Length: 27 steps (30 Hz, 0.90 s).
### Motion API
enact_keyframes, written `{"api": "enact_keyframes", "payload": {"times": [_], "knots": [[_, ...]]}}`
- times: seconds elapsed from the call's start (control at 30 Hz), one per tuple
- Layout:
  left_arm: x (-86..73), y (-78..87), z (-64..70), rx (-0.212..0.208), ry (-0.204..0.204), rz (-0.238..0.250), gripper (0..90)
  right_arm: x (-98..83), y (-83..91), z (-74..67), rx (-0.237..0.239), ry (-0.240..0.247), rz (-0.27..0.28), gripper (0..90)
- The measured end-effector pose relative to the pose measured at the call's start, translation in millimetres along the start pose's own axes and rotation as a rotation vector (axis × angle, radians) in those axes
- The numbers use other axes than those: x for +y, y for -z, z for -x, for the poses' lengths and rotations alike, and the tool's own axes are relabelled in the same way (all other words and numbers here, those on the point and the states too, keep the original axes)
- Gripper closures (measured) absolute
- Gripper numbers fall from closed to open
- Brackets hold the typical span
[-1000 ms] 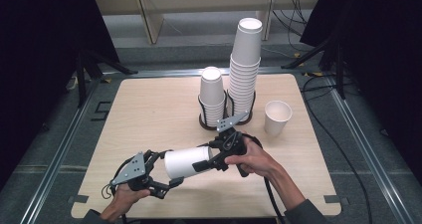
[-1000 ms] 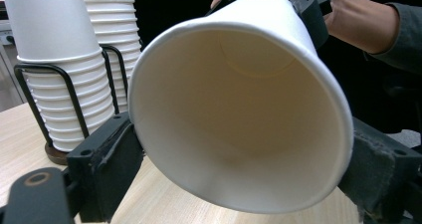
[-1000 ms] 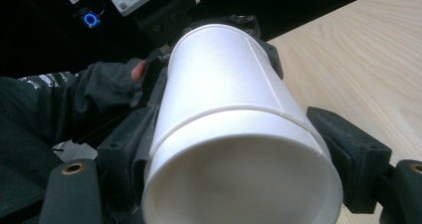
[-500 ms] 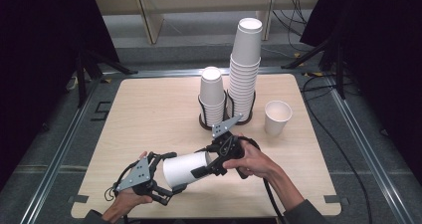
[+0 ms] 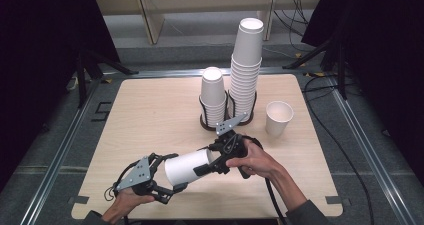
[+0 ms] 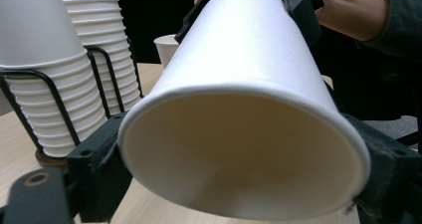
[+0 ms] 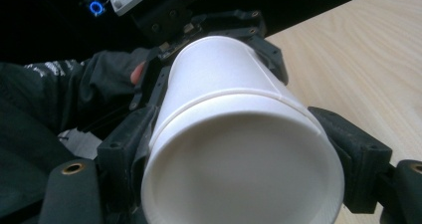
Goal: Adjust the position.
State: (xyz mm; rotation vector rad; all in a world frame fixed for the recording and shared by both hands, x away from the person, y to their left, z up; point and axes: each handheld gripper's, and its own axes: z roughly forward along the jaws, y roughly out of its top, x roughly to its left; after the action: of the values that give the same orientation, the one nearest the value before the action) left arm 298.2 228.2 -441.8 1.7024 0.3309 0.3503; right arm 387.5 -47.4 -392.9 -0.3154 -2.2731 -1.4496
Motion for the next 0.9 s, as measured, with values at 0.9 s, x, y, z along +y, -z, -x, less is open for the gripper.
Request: {"api": "enact_keyframes", "payload": {"times": [0.9], "knots": [[-6.4, -7.4, -1.9, -0.054, 0.012, -0.210, 17.1, 14.0, -16.9, -44.8, -0.350, 0.411, -0.417, 17.5]]}}
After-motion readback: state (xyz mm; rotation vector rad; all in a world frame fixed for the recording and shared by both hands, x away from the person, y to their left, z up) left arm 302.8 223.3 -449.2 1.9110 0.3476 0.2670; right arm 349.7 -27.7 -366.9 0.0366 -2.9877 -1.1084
